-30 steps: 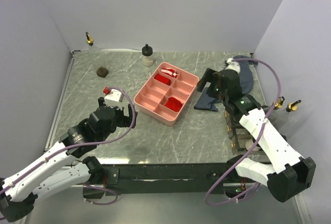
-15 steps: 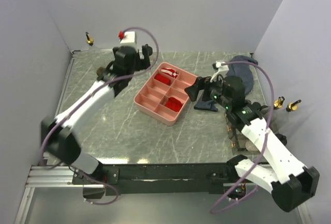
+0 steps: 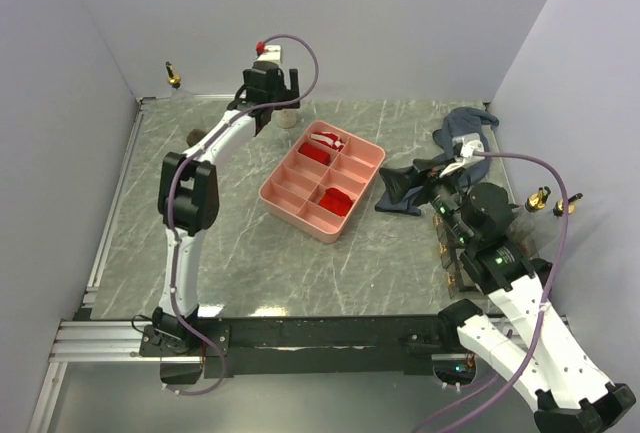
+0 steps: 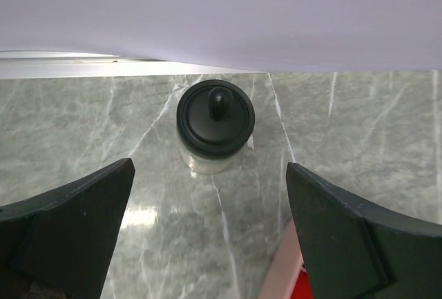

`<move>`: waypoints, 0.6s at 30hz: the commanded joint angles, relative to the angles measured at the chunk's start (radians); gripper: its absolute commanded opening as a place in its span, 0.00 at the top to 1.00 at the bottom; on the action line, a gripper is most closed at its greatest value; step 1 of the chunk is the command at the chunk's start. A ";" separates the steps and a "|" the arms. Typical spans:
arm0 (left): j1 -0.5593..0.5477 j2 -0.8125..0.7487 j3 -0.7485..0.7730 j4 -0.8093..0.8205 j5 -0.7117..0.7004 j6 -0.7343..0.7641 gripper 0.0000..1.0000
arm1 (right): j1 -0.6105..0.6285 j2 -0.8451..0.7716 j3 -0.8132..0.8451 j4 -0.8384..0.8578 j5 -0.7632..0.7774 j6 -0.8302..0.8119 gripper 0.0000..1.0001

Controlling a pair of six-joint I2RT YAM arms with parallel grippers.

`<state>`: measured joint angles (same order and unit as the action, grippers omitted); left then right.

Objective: Organize the condiment bottles
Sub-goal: Pick up the bottle from the center of the board.

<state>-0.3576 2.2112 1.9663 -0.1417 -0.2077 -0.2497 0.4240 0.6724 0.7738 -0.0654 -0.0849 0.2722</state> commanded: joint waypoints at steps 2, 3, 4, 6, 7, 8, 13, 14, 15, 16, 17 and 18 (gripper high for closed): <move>0.002 0.068 0.117 0.053 0.004 0.067 0.01 | 0.002 -0.034 0.013 0.044 0.054 -0.001 0.00; 0.006 0.077 0.123 0.071 0.017 0.070 0.01 | 0.002 -0.034 0.016 0.042 0.050 -0.002 0.00; 0.009 0.087 0.128 0.080 0.019 0.072 0.01 | 0.002 -0.031 0.016 0.041 0.047 -0.002 0.00; 0.012 0.114 0.140 0.108 0.028 0.079 0.01 | 0.001 -0.028 0.015 0.041 0.028 -0.002 0.00; 0.014 0.125 0.144 0.117 0.037 0.084 0.01 | 0.001 -0.022 0.013 0.042 0.022 -0.002 0.00; 0.014 0.146 0.147 0.129 0.045 0.089 0.01 | 0.002 -0.019 0.015 0.041 0.014 -0.004 0.00; 0.017 0.218 0.204 0.172 0.082 0.124 0.01 | 0.001 -0.001 0.024 0.032 0.005 -0.007 0.00; 0.017 0.241 0.210 0.177 0.079 0.125 0.01 | 0.002 0.001 0.028 0.027 0.008 -0.008 0.00; 0.020 0.251 0.220 0.186 0.073 0.128 0.01 | 0.002 0.000 0.028 0.026 0.011 -0.007 0.00; 0.020 0.260 0.224 0.192 0.065 0.132 0.01 | 0.001 -0.004 0.027 0.026 0.011 -0.008 0.00; 0.022 0.275 0.229 0.208 0.059 0.132 0.02 | 0.001 -0.005 0.025 0.030 0.013 -0.008 0.00; 0.026 0.281 0.230 0.218 0.056 0.135 0.02 | 0.001 -0.007 0.022 0.032 0.014 -0.010 0.00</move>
<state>-0.3420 2.4569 2.1429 -0.0093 -0.1547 -0.1448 0.4240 0.6739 0.7738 -0.0647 -0.0711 0.2714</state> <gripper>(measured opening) 0.985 0.999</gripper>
